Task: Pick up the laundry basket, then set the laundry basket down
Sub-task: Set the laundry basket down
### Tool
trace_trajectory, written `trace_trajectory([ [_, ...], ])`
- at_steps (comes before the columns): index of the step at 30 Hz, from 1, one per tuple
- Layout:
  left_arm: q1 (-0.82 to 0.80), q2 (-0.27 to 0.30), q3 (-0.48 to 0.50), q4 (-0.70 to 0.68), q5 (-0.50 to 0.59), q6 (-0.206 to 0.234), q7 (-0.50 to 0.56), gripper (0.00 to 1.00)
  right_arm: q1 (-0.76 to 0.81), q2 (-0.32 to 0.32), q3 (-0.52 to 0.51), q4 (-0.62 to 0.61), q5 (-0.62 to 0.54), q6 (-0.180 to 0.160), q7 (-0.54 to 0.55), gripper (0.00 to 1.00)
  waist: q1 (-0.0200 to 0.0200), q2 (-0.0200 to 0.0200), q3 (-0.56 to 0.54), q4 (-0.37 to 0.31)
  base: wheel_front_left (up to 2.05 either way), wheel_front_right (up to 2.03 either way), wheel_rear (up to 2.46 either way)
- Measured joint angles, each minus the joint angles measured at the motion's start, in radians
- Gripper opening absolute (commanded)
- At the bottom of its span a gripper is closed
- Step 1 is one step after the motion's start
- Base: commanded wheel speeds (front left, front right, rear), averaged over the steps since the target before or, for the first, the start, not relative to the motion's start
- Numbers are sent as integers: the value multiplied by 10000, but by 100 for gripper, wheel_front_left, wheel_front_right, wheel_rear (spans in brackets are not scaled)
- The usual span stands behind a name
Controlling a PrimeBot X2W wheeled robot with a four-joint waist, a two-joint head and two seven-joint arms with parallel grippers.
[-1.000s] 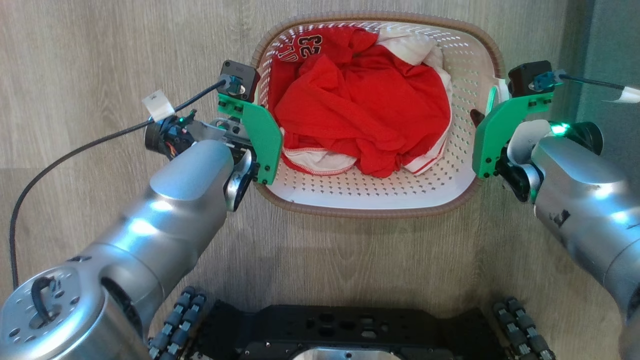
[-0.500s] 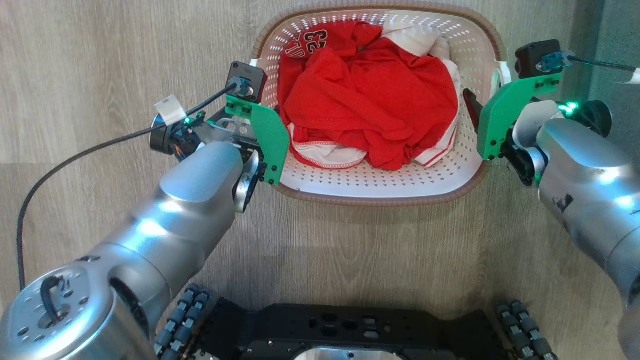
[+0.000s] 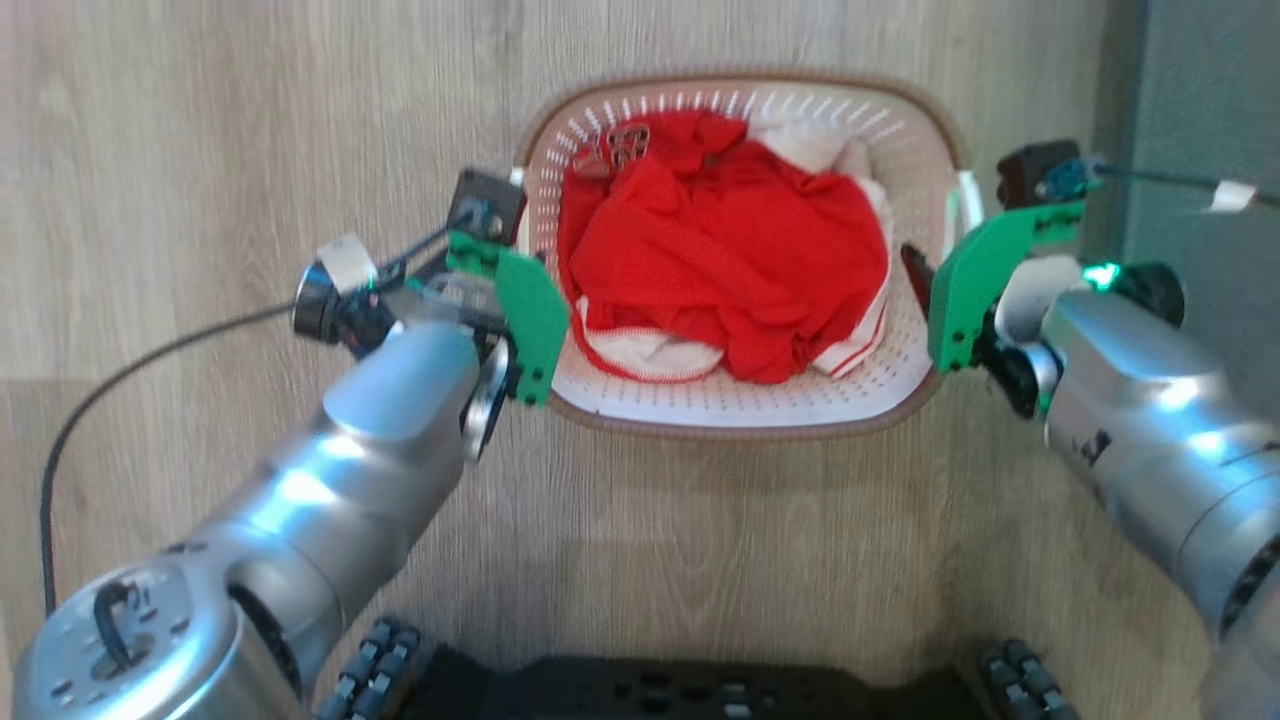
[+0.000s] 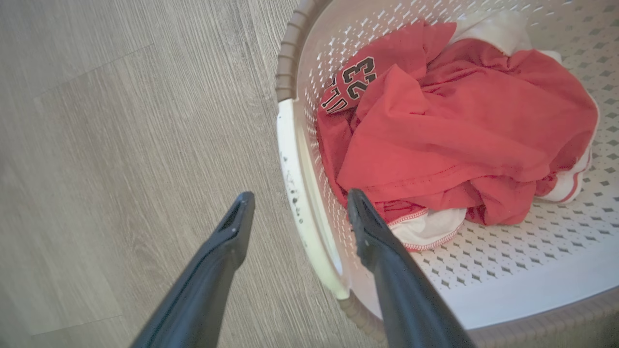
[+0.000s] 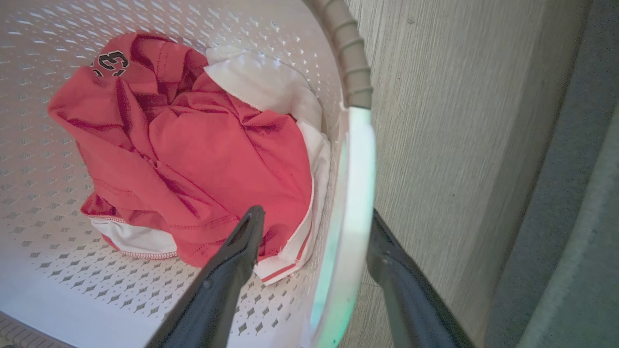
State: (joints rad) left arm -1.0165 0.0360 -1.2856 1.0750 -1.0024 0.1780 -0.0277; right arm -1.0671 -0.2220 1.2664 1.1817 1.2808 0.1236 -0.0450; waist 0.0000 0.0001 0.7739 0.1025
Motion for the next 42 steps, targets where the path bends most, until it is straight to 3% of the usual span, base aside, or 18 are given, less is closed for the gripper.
trace_trajectory([
  [8, 1123, 0, -10, 424, 107, -52, -418, 100, 870, 581, -98, 698, 322, 0, -27, 100, 0, 0, -1766, -151, 0, 0, 0],
  [16, 1898, 0, 46, 980, -138, -100, -1570, 100, 1551, 918, -301, 842, 405, 0, -1338, 100, -1, 0, -3759, -287, 0, 0, 0],
  [22, 2135, 8, 510, 1058, -198, -48, -2207, 100, 1551, 926, -993, 525, 405, 0, -2029, 100, -1, 0, -5193, -376, 0, 0, 0],
  [26, 2154, 616, 2002, -1076, 1055, 761, -2213, 100, 1404, 451, -2571, -374, -796, 0, -2033, 100, -1, 0, -5932, -393, 0, 0, 0],
  [30, 2823, 1266, 4034, -3979, 3097, 1407, -2259, 100, 1766, -265, -5219, -2105, -2959, 0, -2034, 100, -1, 0, -6441, -376, 0, 0, 0],
  [33, 4380, 1452, 5298, -5659, 4406, 1494, -2278, 100, 3052, -316, -7434, -3969, -4930, 0, -2048, 100, -1, 0, -6734, -382, 0, 0, 0],
  [36, 5953, 1455, 6403, -7060, 5545, 1463, -2274, 100, 5000, 33, -9168, -5653, -6707, 0, -2048, 100, -1, 0, -6985, -389, 0, 0, 0],
  [42, 7422, 920, 8512, -9227, 6938, 692, -2278, 100, 7429, 1127, -10527, -8263, -8531, 0, -2048, 100, -1, 0, -7334, -456, 0, 0, 0],
])
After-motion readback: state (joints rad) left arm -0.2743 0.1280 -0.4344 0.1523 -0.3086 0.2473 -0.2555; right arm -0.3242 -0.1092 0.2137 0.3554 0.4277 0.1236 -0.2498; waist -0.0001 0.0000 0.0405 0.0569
